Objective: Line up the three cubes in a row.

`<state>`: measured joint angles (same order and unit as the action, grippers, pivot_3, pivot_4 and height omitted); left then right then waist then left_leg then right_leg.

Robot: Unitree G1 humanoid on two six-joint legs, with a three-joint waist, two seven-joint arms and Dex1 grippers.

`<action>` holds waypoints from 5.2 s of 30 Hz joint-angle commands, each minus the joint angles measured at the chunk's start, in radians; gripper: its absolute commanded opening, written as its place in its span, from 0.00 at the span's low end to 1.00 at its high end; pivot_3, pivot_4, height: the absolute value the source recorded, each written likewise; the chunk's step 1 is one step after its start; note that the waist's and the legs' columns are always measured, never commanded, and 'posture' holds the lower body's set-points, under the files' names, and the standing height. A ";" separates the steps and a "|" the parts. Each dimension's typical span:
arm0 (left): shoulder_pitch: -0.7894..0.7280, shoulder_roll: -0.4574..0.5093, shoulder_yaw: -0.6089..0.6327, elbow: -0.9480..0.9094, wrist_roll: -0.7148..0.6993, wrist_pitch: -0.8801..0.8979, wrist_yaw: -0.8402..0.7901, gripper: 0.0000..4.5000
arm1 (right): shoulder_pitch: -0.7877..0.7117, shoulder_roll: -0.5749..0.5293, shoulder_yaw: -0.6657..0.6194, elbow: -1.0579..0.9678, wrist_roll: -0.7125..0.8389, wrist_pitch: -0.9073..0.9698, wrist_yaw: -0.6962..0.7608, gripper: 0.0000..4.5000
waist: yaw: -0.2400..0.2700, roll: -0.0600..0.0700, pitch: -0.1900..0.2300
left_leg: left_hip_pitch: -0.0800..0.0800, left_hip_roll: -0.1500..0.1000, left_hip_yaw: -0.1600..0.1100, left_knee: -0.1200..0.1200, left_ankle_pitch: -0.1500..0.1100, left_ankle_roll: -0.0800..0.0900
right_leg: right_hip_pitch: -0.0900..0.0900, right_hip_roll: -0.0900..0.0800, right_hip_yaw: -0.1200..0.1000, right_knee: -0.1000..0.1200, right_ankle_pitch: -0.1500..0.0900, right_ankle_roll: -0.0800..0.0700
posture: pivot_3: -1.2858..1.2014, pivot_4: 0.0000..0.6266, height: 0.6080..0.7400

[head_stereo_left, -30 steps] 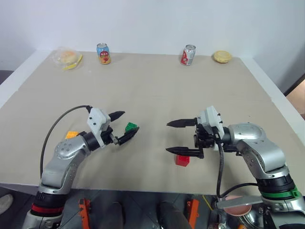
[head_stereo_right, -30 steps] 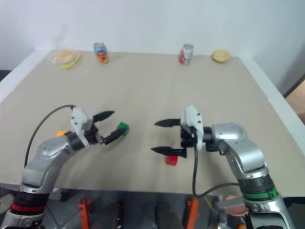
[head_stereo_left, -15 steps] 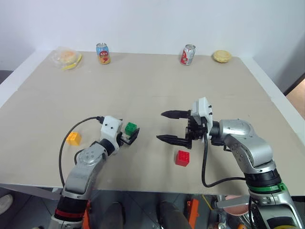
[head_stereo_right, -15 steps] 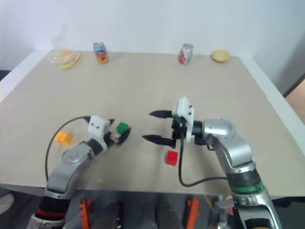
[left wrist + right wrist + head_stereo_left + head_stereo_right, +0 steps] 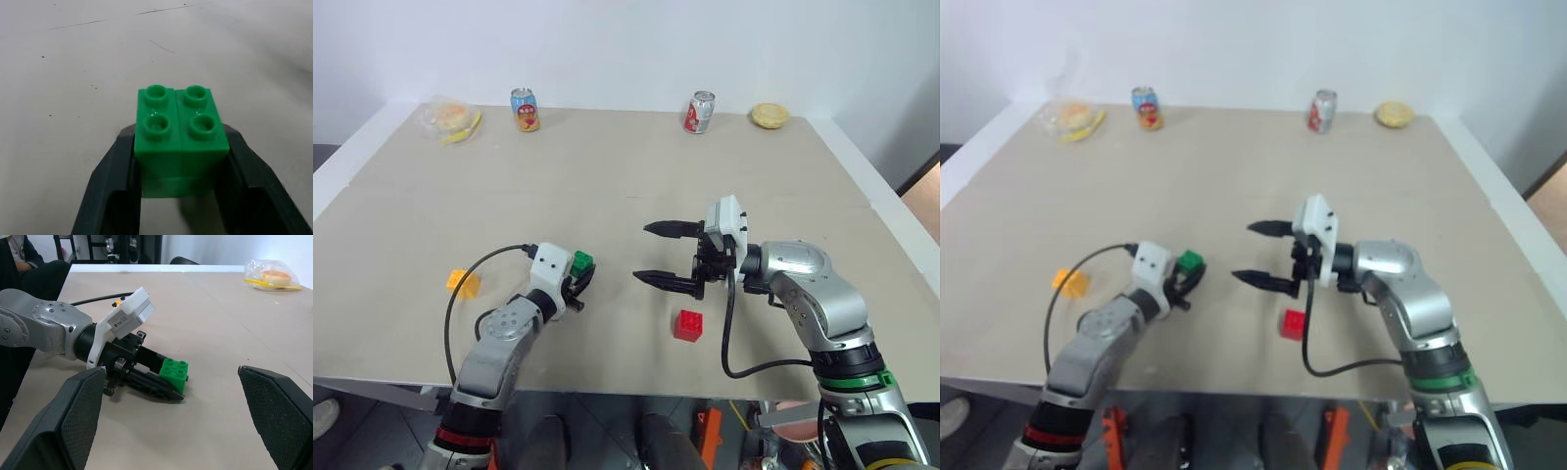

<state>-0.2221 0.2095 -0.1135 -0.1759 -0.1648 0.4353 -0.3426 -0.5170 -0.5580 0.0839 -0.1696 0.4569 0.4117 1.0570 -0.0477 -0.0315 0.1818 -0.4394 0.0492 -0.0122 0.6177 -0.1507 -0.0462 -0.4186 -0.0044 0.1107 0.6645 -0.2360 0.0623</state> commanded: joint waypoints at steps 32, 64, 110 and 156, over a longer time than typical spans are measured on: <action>-0.193 0.245 -0.251 0.180 -0.047 -0.253 -0.812 0.30 | 0.318 -0.325 -0.156 -0.279 0.153 0.072 0.141 1.00 | 0.000 0.000 0.000 | 0.000 0.000 0.001 0.001 -0.001 -0.001 | -0.001 -0.001 0.000 0.000 -0.002 -0.001 | 0.52 0.24 0.97; 0.175 0.315 0.531 -0.223 -0.246 0.116 -0.182 1.00 | -0.087 0.043 0.010 -0.133 0.206 0.117 -0.037 1.00 | -0.006 -0.001 0.000 | 0.000 0.003 0.000 0.000 -0.001 -0.001 | 0.000 0.001 -0.002 0.000 -0.002 -0.002 | 0.52 0.24 0.97; -0.026 0.510 0.025 -0.046 -0.271 -0.067 -0.854 0.31 | 0.102 -0.148 -0.042 -0.274 0.228 0.185 0.064 1.00 | -0.003 -0.001 0.000 | -0.003 0.005 0.006 -0.002 -0.002 -0.001 | -0.006 -0.001 -0.003 0.000 -0.003 -0.005 | 0.52 0.24 0.97; -0.240 0.206 0.373 -0.056 -0.483 0.103 -0.227 0.98 | 0.273 -0.018 -0.341 -0.279 0.310 0.185 -0.415 1.00 | -0.001 -0.002 0.000 | 0.000 0.005 0.002 0.002 -0.002 -0.001 | 0.001 0.002 -0.003 0.001 -0.001 -0.001 | 0.52 0.24 0.97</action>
<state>-0.4752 0.4284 0.2104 -0.2257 -0.7072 0.5764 -0.7004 -0.2494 -0.6033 -0.2205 -0.4680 0.8012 0.6273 0.7251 -0.0489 -0.0336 0.1818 -0.4375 0.0544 -0.0105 0.6193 -0.1523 -0.0468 -0.4165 -0.0021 0.1086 0.6650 -0.2368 0.0608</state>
